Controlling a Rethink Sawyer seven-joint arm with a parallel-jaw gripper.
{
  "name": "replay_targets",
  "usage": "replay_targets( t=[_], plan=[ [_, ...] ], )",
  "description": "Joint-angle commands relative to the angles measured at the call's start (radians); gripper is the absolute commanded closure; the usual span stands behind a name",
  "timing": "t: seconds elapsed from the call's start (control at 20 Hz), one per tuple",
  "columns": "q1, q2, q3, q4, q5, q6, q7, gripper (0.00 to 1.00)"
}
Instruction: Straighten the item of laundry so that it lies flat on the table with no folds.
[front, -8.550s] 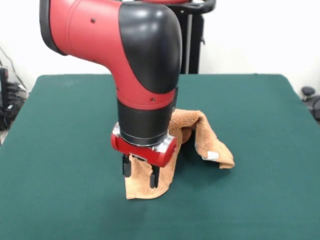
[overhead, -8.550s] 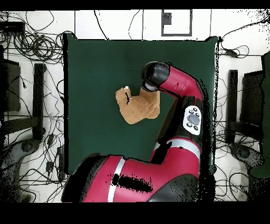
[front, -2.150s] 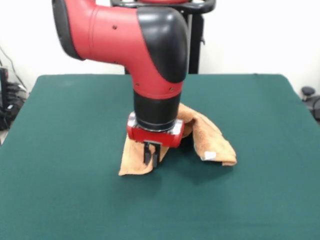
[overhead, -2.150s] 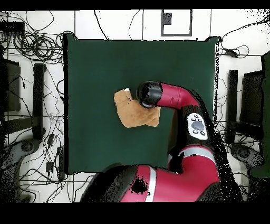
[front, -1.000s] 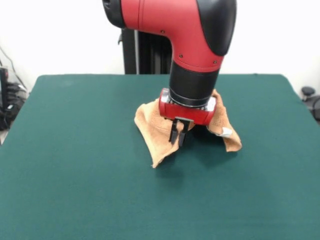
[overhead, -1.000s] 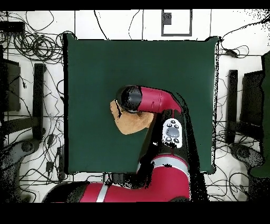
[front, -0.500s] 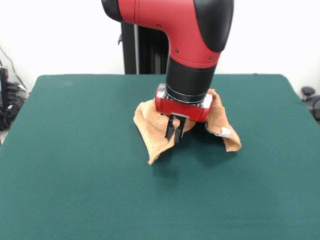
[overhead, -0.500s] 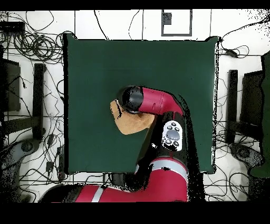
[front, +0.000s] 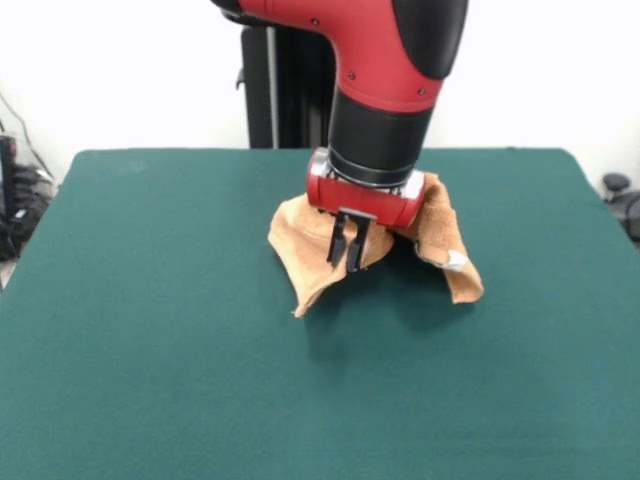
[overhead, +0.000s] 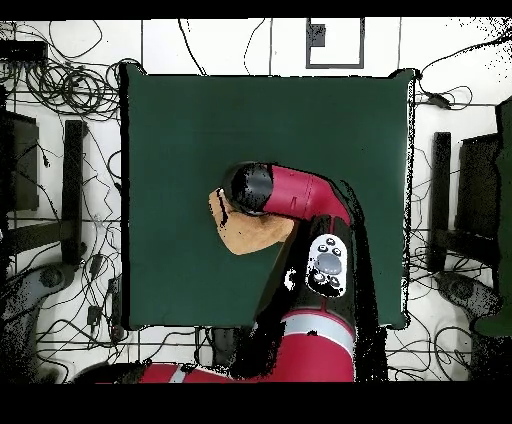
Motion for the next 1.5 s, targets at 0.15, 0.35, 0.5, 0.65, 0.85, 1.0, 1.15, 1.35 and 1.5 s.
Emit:
replay_targets(
  t=[0.15, 0.35, 0.5, 0.65, 0.85, 1.0, 1.15, 1.35, 1.5],
  plan=[
    [0.049, -0.003, 0.023, 0.118, 0.067, 0.12, 0.268, 1.0],
    [0.056, -0.007, 0.013, 0.12, 0.073, 0.123, 0.266, 1.0],
    [0.063, -0.009, 0.006, 0.12, 0.077, 0.124, 0.265, 1.0],
    [0.072, -0.01, -0.005, 0.117, 0.076, 0.121, 0.266, 1.0],
    [0.078, -0.016, -0.011, 0.113, 0.08, 0.14, 0.267, 1.0],
    [0.087, -0.023, -0.02, 0.106, 0.082, 0.164, 0.271, 1.0],
    [0.093, -0.034, -0.026, 0.105, 0.087, 0.189, 0.28, 1.0],
    [0.103, -0.047, -0.039, 0.098, 0.091, 0.224, 0.288, 1.0],
    [0.109, -0.05, -0.05, 0.085, 0.095, 0.26, 0.291, 1.0]
  ],
)
